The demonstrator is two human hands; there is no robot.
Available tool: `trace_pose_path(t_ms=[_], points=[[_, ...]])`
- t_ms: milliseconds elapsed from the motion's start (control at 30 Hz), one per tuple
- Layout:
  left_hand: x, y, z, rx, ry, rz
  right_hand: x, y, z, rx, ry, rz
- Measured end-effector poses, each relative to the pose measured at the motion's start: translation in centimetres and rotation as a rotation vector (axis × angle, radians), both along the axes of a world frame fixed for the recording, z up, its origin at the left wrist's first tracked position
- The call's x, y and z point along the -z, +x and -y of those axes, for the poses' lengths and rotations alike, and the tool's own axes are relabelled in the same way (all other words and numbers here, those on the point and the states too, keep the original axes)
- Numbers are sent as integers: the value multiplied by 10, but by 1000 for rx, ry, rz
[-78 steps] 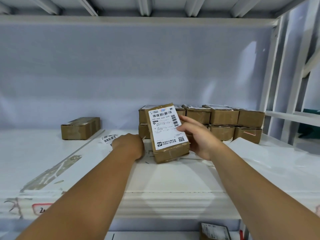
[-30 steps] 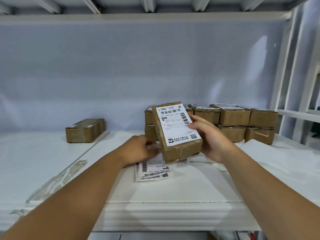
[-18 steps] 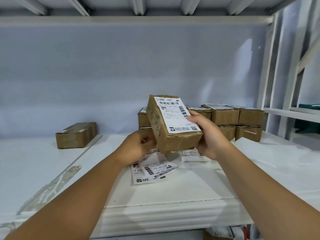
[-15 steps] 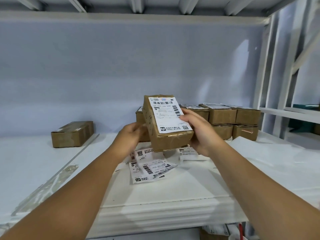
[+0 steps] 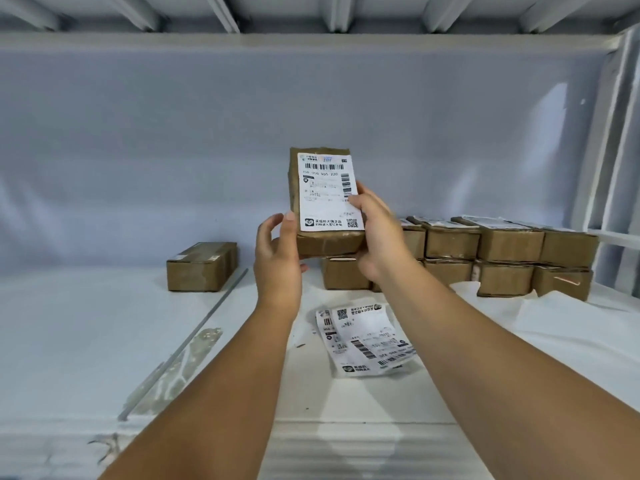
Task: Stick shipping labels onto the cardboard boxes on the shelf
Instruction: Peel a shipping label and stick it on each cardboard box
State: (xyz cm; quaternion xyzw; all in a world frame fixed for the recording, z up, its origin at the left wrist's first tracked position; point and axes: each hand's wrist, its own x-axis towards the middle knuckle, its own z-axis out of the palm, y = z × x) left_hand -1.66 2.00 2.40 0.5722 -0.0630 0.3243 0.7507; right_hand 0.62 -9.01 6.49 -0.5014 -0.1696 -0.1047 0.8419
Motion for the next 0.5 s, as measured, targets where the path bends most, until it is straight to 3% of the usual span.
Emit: trace_pose_path(t_ms=[167, 367, 500], points=[[-2, 3, -8, 43, -127, -47, 15, 12, -11, 1, -61, 3], [1, 4, -5, 66, 23, -76, 18, 18, 6, 58, -113, -24], [3, 11, -11, -7, -63, -111, 24, 12, 4, 106, -369, 43]])
